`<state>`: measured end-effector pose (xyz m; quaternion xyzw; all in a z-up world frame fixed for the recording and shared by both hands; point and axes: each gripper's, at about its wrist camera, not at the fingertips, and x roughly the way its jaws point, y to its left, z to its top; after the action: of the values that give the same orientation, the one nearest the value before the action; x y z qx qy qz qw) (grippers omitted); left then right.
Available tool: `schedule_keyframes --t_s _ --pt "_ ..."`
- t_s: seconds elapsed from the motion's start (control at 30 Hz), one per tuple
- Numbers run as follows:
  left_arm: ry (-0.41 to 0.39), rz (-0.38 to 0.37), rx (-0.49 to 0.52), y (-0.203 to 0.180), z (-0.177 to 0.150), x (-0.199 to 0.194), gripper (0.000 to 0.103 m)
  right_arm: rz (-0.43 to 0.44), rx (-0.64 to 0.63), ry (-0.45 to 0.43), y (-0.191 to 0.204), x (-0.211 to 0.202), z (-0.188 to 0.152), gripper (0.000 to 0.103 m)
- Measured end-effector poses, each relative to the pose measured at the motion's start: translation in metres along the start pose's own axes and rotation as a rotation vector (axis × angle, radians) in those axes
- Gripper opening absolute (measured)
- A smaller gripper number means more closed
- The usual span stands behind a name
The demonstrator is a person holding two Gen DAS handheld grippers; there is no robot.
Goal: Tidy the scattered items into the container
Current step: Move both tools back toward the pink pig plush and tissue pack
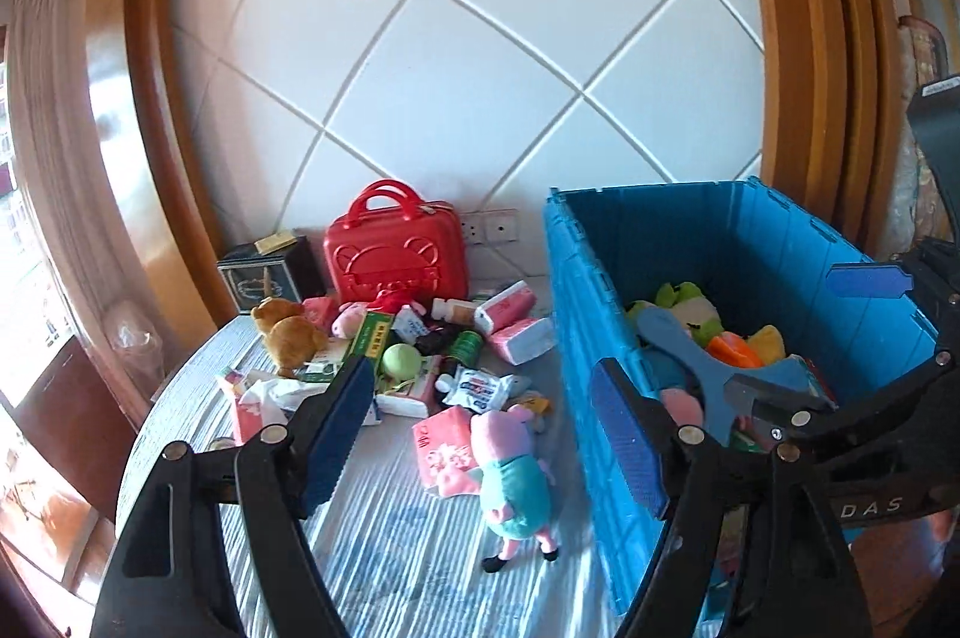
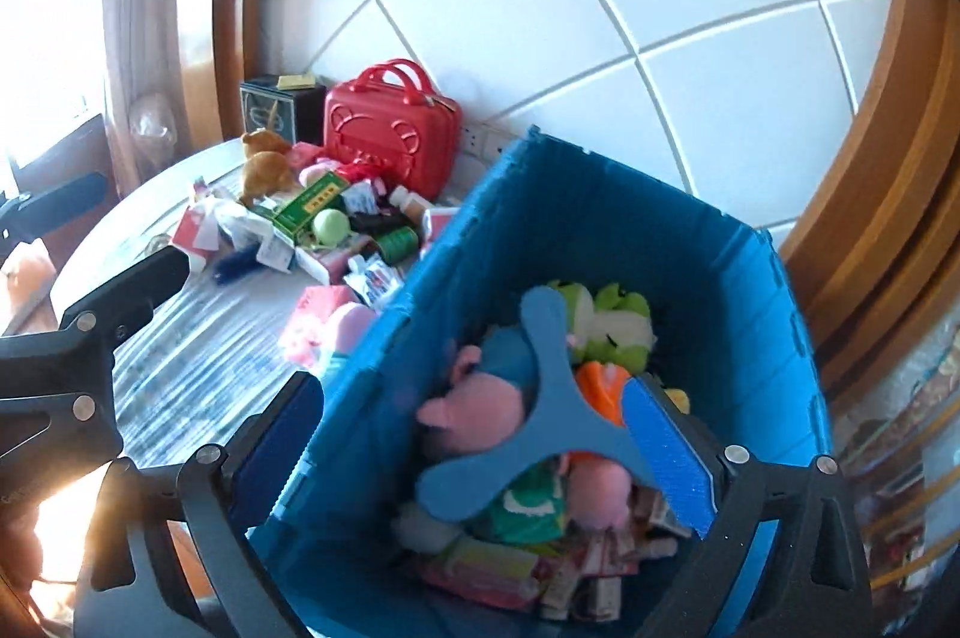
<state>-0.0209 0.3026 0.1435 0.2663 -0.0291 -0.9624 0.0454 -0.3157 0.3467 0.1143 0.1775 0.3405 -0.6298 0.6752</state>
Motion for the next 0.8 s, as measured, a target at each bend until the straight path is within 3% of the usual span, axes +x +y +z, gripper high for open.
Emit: schedule_keyframes --t_s 0.17,0.43,0.6,0.8 --pt "0.015 0.03 -0.014 0.076 -0.019 0.005 0.074 0.023 0.003 -0.024 0.074 0.01 0.024 0.102" --pt "0.059 0.022 0.013 0.173 -0.052 0.024 0.074 0.053 0.07 0.026 0.175 0.046 0.036 0.102" --pt "0.11 -0.021 0.003 0.205 -0.068 0.047 0.074 0.047 0.087 0.061 0.213 0.073 0.032 0.102" --pt "0.196 -0.065 -0.04 0.215 -0.094 0.095 0.074 0.004 0.07 0.065 0.238 0.11 0.017 0.102"
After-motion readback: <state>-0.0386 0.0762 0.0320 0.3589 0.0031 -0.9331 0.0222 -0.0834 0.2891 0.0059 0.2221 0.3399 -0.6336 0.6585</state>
